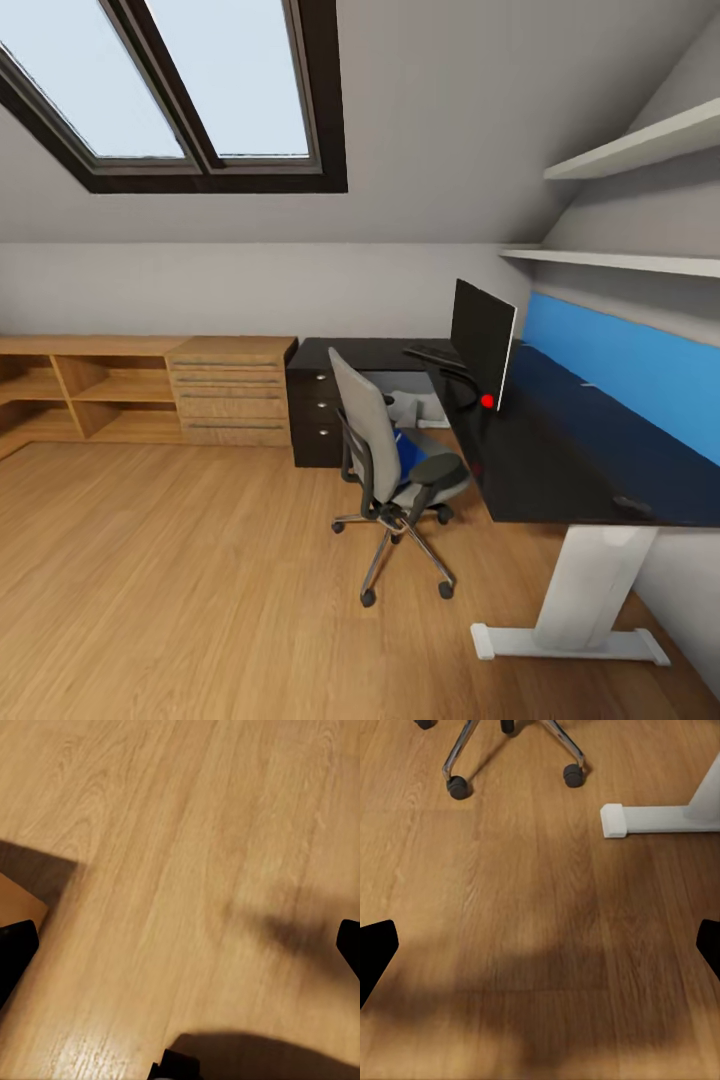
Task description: In the bedroom, organize the workspace by keeping the computer under the desk, ensuring the monitor is on the desk, placing the keyboard on the desk next to the monitor, placing the mouse on the desk next to the keyboard, moving the folder from the swivel chair onto the desk next to the mouse, stacking the notebook on top of the folder with the pen on top of the notebook, and positioning the swivel chair next to the desk.
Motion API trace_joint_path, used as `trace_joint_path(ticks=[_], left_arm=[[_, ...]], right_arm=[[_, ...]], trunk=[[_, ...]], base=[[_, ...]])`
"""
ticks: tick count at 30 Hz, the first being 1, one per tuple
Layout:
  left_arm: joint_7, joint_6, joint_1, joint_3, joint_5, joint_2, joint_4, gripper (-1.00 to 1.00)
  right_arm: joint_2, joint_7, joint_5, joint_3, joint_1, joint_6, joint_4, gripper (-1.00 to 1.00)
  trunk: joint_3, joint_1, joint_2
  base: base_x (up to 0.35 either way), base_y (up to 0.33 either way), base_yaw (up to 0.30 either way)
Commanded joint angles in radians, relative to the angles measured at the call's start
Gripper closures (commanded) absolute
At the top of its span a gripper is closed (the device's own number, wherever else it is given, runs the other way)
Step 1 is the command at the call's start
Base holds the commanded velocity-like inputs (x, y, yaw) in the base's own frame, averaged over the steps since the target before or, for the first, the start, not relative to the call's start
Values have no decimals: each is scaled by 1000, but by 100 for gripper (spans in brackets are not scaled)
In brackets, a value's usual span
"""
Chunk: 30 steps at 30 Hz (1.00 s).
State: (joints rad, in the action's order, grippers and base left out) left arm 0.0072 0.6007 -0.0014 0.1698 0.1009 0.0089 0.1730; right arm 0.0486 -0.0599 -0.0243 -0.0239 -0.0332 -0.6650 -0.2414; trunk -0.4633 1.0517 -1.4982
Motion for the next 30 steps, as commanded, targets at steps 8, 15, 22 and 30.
trace_joint_path(ticks=[8,15,22,30], left_arm=[[1,2,0,-6,10,0,0,-100],[2,2,0,-6,11,0,0,-100],[2,2,0,-6,10,-1,0,-100],[4,2,0,-6,13,2,25,-100]], right_arm=[[0,-3,-3,-3,-1,-2,1,-100],[0,-3,-2,-3,-1,-3,1,-100],[2,-3,-2,-2,-1,1,1,-100],[1,-1,-2,-2,-1,-3,-7,-100]], trunk=[[-26,31,-57],[-49,58,-106],[-71,84,-155],[-96,115,-211]], base=[[0,0,-64],[0,0,-196],[0,0,-49],[0,0,-4]])
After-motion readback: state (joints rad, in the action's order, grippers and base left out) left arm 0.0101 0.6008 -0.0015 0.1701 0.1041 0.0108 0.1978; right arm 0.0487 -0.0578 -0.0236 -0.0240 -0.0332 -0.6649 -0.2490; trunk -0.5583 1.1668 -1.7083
